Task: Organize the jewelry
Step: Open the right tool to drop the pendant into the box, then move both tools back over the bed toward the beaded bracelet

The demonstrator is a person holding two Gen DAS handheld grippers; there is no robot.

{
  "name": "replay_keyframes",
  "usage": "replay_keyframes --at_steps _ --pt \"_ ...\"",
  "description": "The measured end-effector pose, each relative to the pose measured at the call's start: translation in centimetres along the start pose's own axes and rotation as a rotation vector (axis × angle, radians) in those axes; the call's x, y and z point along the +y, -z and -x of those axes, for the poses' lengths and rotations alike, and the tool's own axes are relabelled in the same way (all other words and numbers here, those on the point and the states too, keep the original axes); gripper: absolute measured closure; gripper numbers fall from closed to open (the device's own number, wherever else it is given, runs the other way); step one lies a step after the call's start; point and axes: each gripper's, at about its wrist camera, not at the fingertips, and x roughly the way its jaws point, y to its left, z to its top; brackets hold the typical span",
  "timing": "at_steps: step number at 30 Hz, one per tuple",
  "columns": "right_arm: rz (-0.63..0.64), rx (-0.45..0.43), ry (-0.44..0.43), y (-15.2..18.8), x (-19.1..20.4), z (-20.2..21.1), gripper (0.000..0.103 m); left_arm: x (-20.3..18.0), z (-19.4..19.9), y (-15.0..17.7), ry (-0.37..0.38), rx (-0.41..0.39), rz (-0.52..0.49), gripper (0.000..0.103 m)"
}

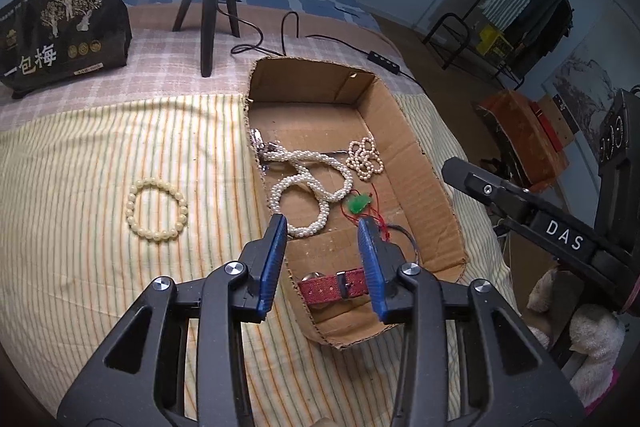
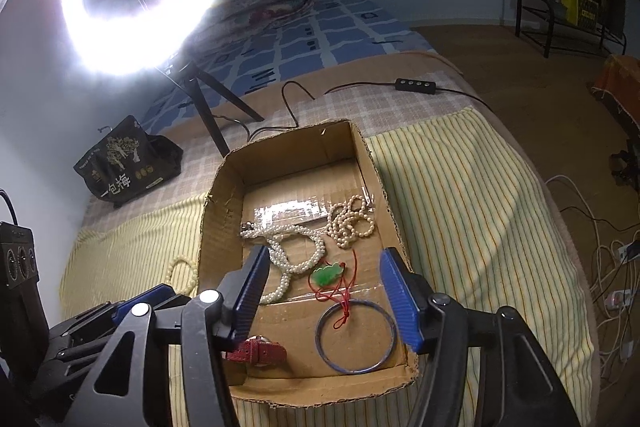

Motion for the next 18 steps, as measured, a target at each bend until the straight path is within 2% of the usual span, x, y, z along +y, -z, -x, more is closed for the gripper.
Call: replay_keyframes --at_steps 5,9,11,13,15,18 --pt "-0.002 -0.004 -0.001 0.1 0.0 0.3 0.039 0.3 0.8 0.3 -0.017 -0.009 -0.014 0.066" --pt "-0.003 -0.007 -0.006 0.2 0.3 0.4 0.031 1.0 1.7 0.4 -0.026 -0.016 -0.015 0.066" --pt "0.003 -0.009 -0.008 0.3 0.6 0.5 0.025 1.4 2.1 0.4 -0.035 -0.021 -0.018 0.066" --pt "0.013 -0.017 -0.014 0.4 1.1 0.7 0.015 2.0 2.9 0.5 -0.045 -0.029 -0.015 0.066" --pt "0.023 -0.022 -0.020 0.5 1.5 0.8 0.012 2.8 3.6 0.6 -0.050 -0.035 -0.007 0.066" --pt "0.049 -0.019 -0.023 0.6 2.6 0.8 0.000 4.0 4.7 0.7 -0.064 -0.045 0.000 0.066"
